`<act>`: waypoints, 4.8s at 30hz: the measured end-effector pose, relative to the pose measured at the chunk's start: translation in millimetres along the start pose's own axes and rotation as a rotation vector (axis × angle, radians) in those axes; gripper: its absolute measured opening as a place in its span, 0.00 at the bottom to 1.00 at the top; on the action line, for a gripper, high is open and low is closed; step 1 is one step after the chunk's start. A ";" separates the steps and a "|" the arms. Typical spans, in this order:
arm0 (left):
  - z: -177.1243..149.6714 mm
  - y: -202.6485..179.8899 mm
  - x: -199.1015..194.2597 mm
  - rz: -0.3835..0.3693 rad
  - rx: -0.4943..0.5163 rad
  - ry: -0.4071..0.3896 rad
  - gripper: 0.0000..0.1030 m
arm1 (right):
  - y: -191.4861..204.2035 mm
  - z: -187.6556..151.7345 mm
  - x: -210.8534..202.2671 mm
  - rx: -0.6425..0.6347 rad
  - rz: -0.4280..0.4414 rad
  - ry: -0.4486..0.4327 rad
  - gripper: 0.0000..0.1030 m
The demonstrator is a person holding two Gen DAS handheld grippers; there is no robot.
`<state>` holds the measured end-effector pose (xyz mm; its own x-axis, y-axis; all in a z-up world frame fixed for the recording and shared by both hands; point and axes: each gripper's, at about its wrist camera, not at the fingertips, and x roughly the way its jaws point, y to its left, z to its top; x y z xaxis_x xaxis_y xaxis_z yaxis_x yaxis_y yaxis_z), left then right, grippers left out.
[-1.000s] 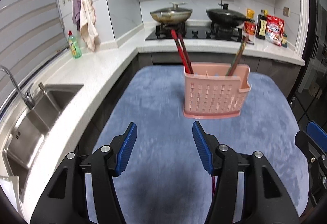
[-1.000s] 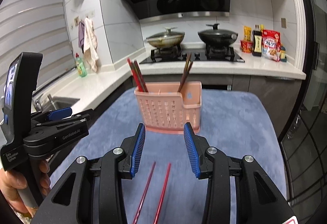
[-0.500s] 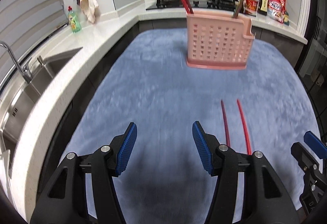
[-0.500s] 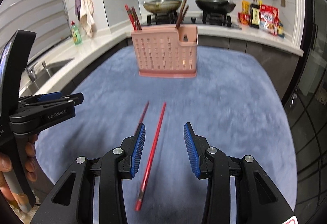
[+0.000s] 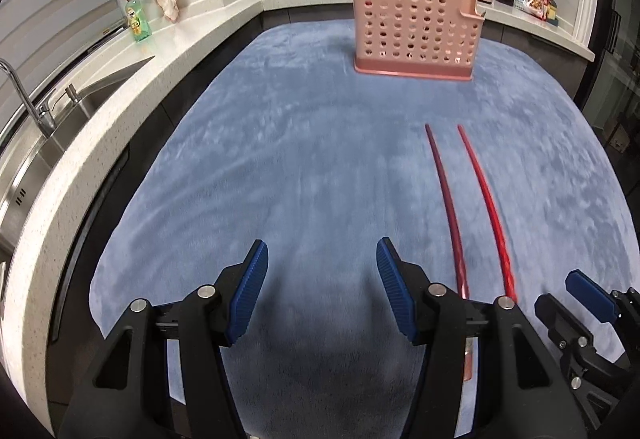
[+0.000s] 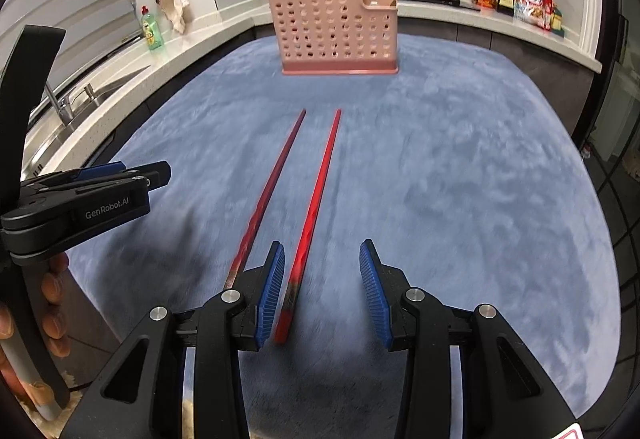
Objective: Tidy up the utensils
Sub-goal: 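Withdraw both tools back toward the last two red chopsticks, then grasp a red chopstick with the right tool, then grasp the remaining red chopstick with the left tool, then lift both held chopsticks toward the pink holder, then lower the left tool's chopstick into the holder while the right tool inserts its own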
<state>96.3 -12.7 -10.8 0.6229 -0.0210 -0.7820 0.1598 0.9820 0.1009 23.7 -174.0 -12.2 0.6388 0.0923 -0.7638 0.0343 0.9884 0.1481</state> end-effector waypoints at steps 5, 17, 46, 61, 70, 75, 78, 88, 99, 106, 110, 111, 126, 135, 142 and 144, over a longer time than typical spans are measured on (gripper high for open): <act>-6.7 -1.3 3.0 0.002 0.004 0.013 0.52 | 3.9 -10.6 5.2 0.009 0.017 0.024 0.37; -13.0 -8.0 6.4 -0.004 0.016 0.031 0.52 | 11.0 -19.6 16.9 -0.002 0.032 0.057 0.22; -28.4 -49.4 0.7 -0.097 0.080 0.057 0.80 | -34.5 -24.8 5.6 0.122 -0.037 0.031 0.07; -47.6 -55.0 16.9 -0.121 0.066 0.142 0.81 | -33.8 -28.3 7.0 0.124 -0.030 0.040 0.07; -46.6 -59.9 13.1 -0.148 0.091 0.135 0.58 | -34.0 -28.0 7.0 0.124 -0.030 0.040 0.07; -43.5 -55.9 11.7 -0.188 0.075 0.150 0.36 | -33.8 -27.9 7.0 0.125 -0.029 0.040 0.07; -41.7 -50.2 12.2 -0.209 0.051 0.161 0.19 | -33.6 -27.9 7.0 0.123 -0.030 0.040 0.07; -37.5 -39.1 12.3 -0.266 0.000 0.185 0.07 | -31.8 -26.2 4.2 0.121 -0.026 0.031 0.07; -11.8 -20.8 -19.8 -0.256 -0.028 0.089 0.07 | -36.5 -0.9 -28.7 0.123 -0.023 -0.057 0.07; 26.0 -0.5 -43.7 -0.253 -0.071 0.000 0.07 | -41.2 44.5 -59.3 0.107 -0.027 -0.164 0.07; 55.1 7.5 -57.4 -0.241 -0.075 -0.065 0.07 | -42.4 74.7 -72.0 0.095 -0.027 -0.222 0.07; 61.4 8.6 -59.0 -0.239 -0.076 -0.077 0.07 | -42.8 84.2 -75.0 0.095 -0.024 -0.238 0.07; 167.2 17.8 -73.3 -0.232 -0.066 -0.215 0.07 | -37.2 186.8 -79.9 0.065 0.001 -0.357 0.07; 208.2 12.2 -80.9 -0.273 -0.060 -0.257 0.07 | -34.9 216.8 -71.4 0.084 0.066 -0.366 0.07; 245.6 14.9 -96.9 -0.298 -0.079 -0.320 0.07 | -44.5 253.5 -76.8 0.135 0.119 -0.405 0.07; 259.4 15.1 -102.9 -0.299 -0.081 -0.344 0.07 | -46.1 269.2 -81.8 0.135 0.127 -0.428 0.07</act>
<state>233.2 -44.5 230.7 0.7787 -0.3530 -0.5187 0.3192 0.9346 -0.1569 176.8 -259.7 212.6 0.9031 0.1257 -0.4106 0.0165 0.9453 0.3258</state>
